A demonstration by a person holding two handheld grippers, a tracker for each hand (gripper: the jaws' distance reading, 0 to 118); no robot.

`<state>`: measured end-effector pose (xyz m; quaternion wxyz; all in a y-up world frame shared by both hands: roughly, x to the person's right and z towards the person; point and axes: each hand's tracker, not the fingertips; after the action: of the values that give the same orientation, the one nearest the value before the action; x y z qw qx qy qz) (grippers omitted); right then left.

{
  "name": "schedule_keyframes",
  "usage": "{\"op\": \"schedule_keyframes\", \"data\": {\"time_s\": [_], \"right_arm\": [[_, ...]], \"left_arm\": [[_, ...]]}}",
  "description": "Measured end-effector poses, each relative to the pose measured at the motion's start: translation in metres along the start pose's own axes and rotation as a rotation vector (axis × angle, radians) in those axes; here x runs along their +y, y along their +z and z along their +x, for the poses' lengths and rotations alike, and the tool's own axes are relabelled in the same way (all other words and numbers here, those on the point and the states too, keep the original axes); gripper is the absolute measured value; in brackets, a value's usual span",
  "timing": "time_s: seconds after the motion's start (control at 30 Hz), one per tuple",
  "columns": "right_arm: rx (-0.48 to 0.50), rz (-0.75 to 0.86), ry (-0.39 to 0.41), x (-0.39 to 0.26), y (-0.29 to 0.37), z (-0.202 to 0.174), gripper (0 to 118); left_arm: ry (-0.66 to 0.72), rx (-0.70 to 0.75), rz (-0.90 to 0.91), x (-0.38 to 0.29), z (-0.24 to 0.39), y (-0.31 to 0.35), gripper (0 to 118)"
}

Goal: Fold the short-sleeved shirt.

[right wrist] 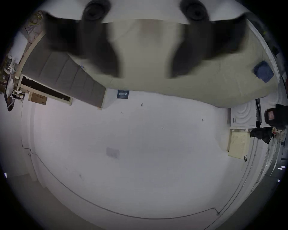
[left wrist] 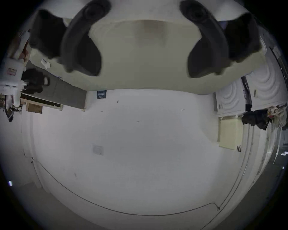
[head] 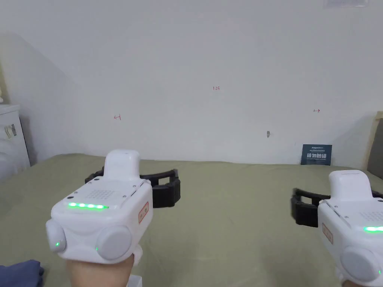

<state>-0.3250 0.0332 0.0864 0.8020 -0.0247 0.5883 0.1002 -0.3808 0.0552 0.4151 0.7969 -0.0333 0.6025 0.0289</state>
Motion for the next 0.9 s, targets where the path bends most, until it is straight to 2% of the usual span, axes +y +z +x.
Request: {"op": "schedule_keyframes", "data": {"time_s": [0.03, 0.07, 0.17, 0.27, 0.5, 0.63, 0.8, 0.9], "right_arm": [[0.04, -0.033, -0.051, -0.009, -0.001, -0.004, 116], [-0.009, 0.042, -0.039, -0.004, -0.005, -0.004, 117], [-0.025, 0.024, -0.045, -0.008, -0.011, -0.005, 117], [-0.003, 0.018, -0.034, -0.014, -0.009, -0.001, 117], [-0.035, 0.115, 0.023, -0.004, -0.006, 0.001, 117], [0.026, 0.121, -0.025, 0.002, 0.0, 0.01, 117], [-0.005, 0.156, 0.013, -0.001, 0.009, 0.006, 117], [0.014, 0.165, -0.003, 0.0, 0.009, 0.008, 117]], "left_arm": [[-0.021, 0.01, 0.004, 0.001, 0.003, -0.001, 116], [-0.037, 0.026, 0.013, -0.001, 0.005, -0.003, 116], [-0.03, 0.043, 0.006, -0.008, 0.01, -0.001, 116], [-0.005, 0.045, -0.017, -0.016, 0.009, -0.004, 116], [0.005, 0.054, -0.036, -0.023, 0.0, -0.02, 116], [0.022, 0.055, -0.003, -0.018, 0.003, -0.017, 116], [0.027, 0.053, 0.004, -0.017, 0.003, -0.012, 116], [0.031, 0.048, -0.029, -0.016, 0.002, -0.011, 116]]}}
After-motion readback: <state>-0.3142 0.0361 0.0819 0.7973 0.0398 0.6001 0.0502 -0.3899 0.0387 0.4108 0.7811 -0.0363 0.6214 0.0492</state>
